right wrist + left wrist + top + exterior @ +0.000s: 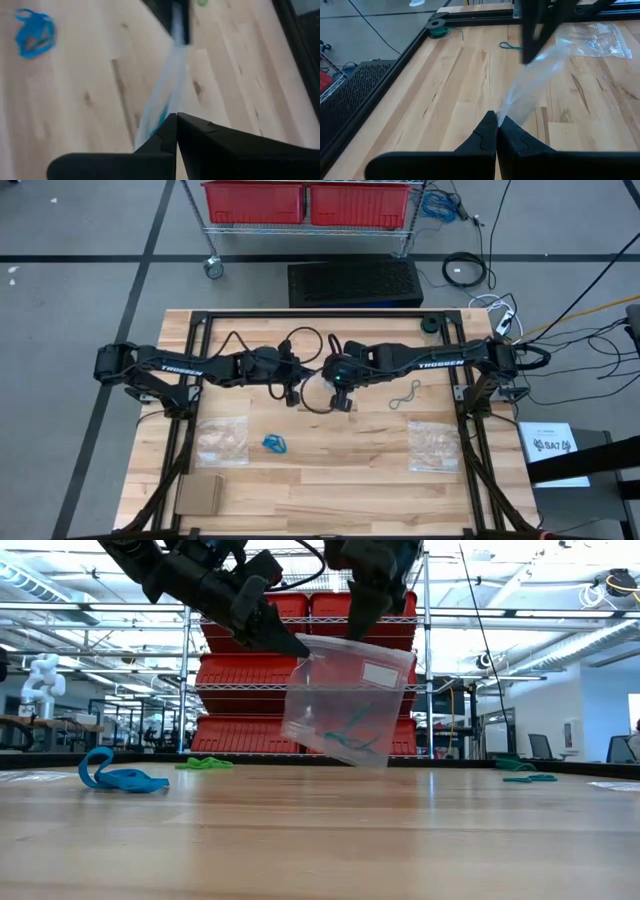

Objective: Sort rubber bands
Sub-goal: Put the blue rubber band into the open transparent zip lock bag

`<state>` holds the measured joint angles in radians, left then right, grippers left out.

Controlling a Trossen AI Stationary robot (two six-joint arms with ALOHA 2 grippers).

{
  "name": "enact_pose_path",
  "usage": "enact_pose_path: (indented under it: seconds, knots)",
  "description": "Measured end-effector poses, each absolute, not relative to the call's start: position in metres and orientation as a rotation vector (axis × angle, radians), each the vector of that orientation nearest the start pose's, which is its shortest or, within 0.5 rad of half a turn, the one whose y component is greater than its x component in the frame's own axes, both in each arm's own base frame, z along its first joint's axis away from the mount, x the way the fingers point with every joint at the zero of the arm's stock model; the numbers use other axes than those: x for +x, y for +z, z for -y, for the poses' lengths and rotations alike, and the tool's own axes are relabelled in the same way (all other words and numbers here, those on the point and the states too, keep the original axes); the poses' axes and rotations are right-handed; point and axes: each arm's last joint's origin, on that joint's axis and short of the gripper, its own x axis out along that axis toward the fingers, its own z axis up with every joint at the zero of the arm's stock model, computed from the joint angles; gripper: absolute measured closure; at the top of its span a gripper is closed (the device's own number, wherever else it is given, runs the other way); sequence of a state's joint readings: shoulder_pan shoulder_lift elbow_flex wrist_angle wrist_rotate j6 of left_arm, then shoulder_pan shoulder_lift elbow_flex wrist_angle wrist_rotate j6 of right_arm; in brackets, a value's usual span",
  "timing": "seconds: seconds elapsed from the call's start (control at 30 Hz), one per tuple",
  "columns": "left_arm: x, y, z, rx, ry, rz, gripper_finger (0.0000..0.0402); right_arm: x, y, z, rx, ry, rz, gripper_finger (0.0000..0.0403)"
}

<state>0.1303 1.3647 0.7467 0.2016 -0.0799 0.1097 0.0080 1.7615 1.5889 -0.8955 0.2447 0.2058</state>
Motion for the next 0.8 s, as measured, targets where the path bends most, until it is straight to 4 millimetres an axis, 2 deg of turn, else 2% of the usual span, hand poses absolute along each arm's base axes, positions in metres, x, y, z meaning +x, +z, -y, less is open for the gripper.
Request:
enact_pose_path:
  seconds: [0.13,0.4,0.67,0.8]
  knots:
    - [0.286,0.229,-0.04,0.097,0.184,-0.432,0.0401,0.369,0.305,-0.003,0.044,-0.304,-0.999,0.0403]
    - [0.286,0.229,-0.04,0.097,0.184,-0.432,0.0401,0.363,0.301,-0.004,0.029,-0.325,-1.069,0.0403]
    - [0.286,0.229,-0.04,0.096,0.184,-0.431,0.0401,0.365,0.28,-0.003,0.052,-0.306,-1.065,0.0403]
    - [0.286,0.229,-0.04,0.096,0.184,-0.433,0.0401,0.365,0.278,0.001,0.036,-0.352,-1.058,0.0403]
